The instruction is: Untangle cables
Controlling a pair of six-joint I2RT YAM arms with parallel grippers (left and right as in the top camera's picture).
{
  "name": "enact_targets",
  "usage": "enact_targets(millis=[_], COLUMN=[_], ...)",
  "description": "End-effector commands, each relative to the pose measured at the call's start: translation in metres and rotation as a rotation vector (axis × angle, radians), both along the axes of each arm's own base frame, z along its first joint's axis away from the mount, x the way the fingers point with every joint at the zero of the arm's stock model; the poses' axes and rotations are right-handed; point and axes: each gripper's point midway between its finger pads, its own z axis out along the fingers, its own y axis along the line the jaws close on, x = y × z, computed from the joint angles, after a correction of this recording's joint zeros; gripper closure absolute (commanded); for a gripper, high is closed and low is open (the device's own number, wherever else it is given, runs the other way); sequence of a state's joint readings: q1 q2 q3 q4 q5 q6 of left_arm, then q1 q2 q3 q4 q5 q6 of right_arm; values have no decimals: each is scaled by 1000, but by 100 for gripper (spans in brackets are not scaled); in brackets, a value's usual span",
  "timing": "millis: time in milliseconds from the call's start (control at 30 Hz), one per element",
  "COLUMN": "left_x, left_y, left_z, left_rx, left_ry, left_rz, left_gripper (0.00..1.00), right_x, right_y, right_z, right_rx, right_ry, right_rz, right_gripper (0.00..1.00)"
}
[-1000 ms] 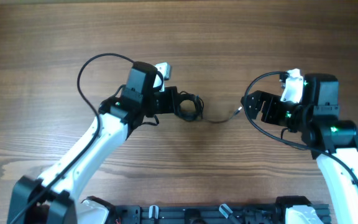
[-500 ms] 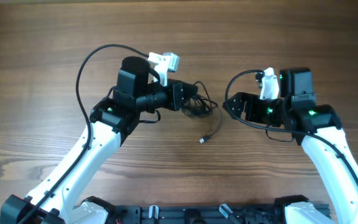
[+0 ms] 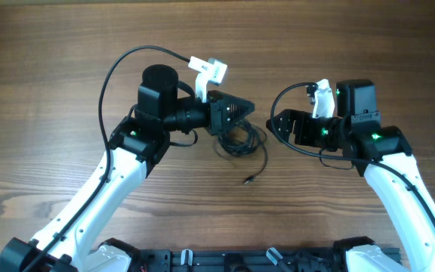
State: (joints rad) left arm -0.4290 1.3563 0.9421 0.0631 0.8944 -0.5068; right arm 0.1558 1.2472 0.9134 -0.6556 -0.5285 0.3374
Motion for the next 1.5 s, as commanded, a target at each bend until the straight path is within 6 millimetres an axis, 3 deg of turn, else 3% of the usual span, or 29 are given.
enact_targets(millis=[0,33,133,200,300,467,600,867,1233,1467], left_x=[-4,-1,14,27,28,20,21,25,26,22], left_y=[0,1,11,33,65,96,95,86,60,47], left_z=[23,21,-2,-43,-91,-139,-159,-204,-237,-248], left_rx=[-45,-37,49,212,416,625,660,659,586,612], left_ry=[-29,-26,34,115,230,349,387,560,752,740], left_rz=[-18,-3,121,280,427,520,508,531,616,621], left_gripper=[78,69,57,56,55,54,50,53,52,56], right_x=[2,2,4,3,1,2,2,-1,-5,-5], right_y=[7,7,0,-2,-2,-3,-5,-5,-6,-6], right_z=[6,5,-1,-4,-5,-6,-6,-9,-10,-11], right_rx=[34,29,-9,-19,-21,-29,-36,-39,-41,-42], right_ry=[0,1,3,10,19,18,18,36,55,59], right_rz=[23,20,-6,-11,-11,-17,-21,-22,-23,-22], right_gripper=[0,1,1,1,1,1,1,1,1,1])
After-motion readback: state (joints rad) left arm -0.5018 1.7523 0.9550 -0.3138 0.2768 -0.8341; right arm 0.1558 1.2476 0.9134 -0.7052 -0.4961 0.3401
